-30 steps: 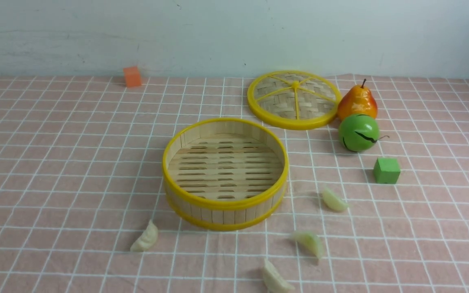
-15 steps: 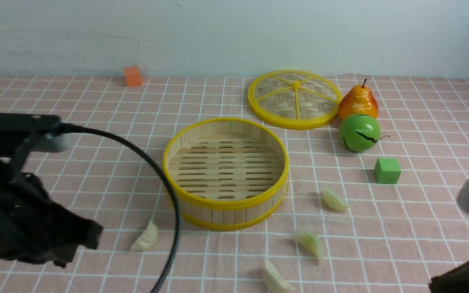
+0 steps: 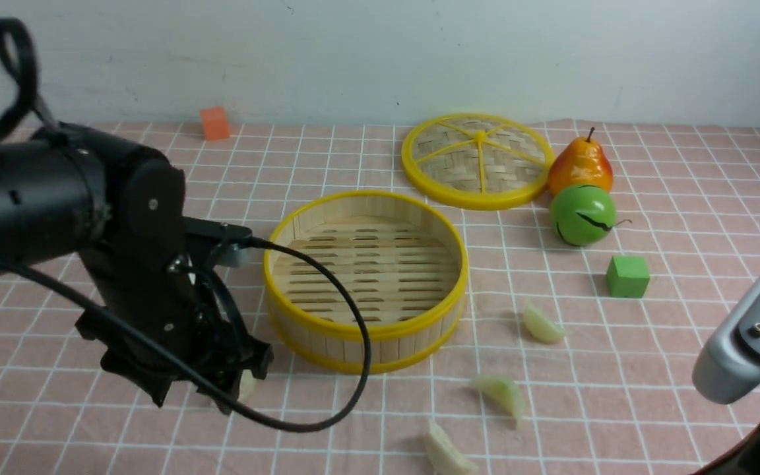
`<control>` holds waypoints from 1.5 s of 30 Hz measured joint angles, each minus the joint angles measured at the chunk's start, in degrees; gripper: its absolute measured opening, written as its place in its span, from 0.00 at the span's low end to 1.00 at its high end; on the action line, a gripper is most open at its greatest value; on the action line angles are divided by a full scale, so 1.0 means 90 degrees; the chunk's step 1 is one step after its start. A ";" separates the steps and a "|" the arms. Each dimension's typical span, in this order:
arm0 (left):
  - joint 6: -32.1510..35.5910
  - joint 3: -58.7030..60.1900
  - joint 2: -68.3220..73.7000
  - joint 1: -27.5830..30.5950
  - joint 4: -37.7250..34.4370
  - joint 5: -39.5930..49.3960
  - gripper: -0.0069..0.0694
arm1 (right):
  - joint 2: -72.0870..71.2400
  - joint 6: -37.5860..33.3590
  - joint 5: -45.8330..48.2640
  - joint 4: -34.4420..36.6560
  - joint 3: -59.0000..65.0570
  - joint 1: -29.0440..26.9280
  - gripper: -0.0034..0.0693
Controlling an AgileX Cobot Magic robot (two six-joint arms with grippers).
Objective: Put the dumplings into the steamer on the table with the pink tablecloth.
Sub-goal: 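Reach for and grasp a dumpling on the table with the left gripper, then place the dumpling into the bamboo steamer basket with the left gripper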
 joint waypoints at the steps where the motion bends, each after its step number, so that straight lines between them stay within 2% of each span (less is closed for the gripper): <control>1: 0.0000 -0.0014 0.0166 0.0000 0.0107 -0.0204 0.79 | 0.0000 0.0006 0.0000 0.0000 0.0000 0.0000 0.05; 8: 0.0000 -0.0028 0.0862 0.0000 0.0379 -0.1362 0.79 | 0.0000 0.0011 0.0000 0.0034 0.0000 0.0000 0.06; 12: 0.0000 -0.0040 0.1125 0.0000 0.0414 -0.1645 0.76 | 0.0000 0.0011 0.0000 0.0060 0.0000 0.0000 0.06; 15: -0.0009 -0.0075 0.1298 0.0000 0.0398 -0.1690 0.66 | 0.0000 0.0013 0.0000 0.0072 0.0000 0.0000 0.07; 18: -0.0019 -0.0087 0.1322 -0.0015 0.0385 -0.1691 0.47 | 0.0000 0.0013 -0.0001 0.0075 0.0000 0.0000 0.07; 19: -0.0019 -0.0090 0.1322 -0.0015 0.0385 -0.1682 0.44 | 0.0000 0.0013 -0.0008 0.0075 0.0000 0.0000 0.07; 20: -0.0019 -0.0135 0.1322 -0.0022 0.0392 -0.1597 0.34 | 0.0000 0.0013 -0.0024 0.0088 0.0000 0.0000 0.07; 21: -0.0019 -0.0197 0.1315 -0.0022 0.0392 -0.1469 0.33 | 0.0000 0.0013 -0.0055 0.0090 0.0000 0.0000 0.07; 25: -0.0019 -0.0639 0.1220 -0.0022 0.0315 -0.0922 0.35 | 0.0000 0.0013 -0.0130 0.0090 0.0000 0.0000 0.08; 30: -0.0012 -0.2413 0.1044 -0.0022 -0.0306 0.0172 0.35 | 0.0000 0.0013 -0.0358 0.0095 0.0000 0.0000 0.08; 37: -0.0002 -0.4348 0.1569 -0.0063 -0.1135 0.0625 0.35 | 0.0000 0.0013 -0.0372 0.0095 0.0000 0.0000 0.09; 45: -0.0002 -0.5685 0.3037 -0.0629 -0.0659 0.0903 0.35 | 0.0007 0.0033 -0.0155 0.0095 0.0000 0.0000 0.10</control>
